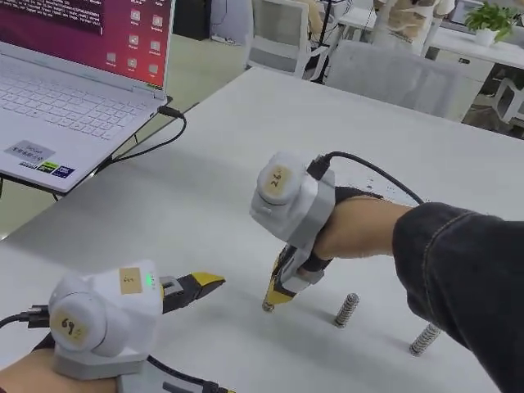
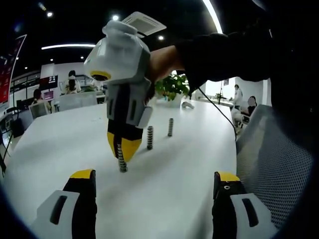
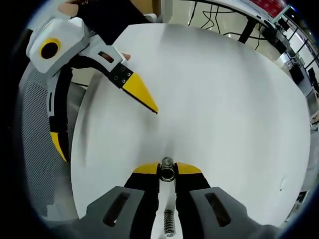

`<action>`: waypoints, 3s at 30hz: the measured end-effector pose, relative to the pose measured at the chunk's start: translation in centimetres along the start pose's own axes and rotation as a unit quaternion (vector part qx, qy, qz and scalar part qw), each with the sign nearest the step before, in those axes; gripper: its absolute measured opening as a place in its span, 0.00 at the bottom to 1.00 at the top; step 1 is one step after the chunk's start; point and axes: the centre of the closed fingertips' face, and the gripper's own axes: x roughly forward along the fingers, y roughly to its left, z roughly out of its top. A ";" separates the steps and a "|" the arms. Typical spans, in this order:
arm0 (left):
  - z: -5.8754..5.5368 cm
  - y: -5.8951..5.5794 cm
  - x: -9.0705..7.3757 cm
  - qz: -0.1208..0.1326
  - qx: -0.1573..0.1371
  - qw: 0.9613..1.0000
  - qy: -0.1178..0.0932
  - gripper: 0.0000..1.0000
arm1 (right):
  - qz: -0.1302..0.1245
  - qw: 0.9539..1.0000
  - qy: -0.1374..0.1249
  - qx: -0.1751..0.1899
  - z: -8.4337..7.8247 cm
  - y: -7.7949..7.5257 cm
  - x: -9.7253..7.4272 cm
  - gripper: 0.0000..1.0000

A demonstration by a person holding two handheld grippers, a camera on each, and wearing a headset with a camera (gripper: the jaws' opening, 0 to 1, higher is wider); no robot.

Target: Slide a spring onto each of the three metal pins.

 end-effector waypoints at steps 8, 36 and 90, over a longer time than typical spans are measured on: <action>0.0 0.1 0.0 0.001 -0.001 1.000 0.001 0.95 | -0.001 1.000 0.003 -0.003 -0.2 0.1 0.6 0.09; 0.0 0.0 0.3 -0.002 -0.001 1.000 0.002 0.95 | -0.007 0.999 -0.018 0.031 -1.8 0.5 0.1 0.23; 0.8 -1.2 0.6 -0.006 -0.004 1.000 0.002 0.97 | -0.050 0.976 -0.168 0.129 -5.6 7.3 -4.9 0.32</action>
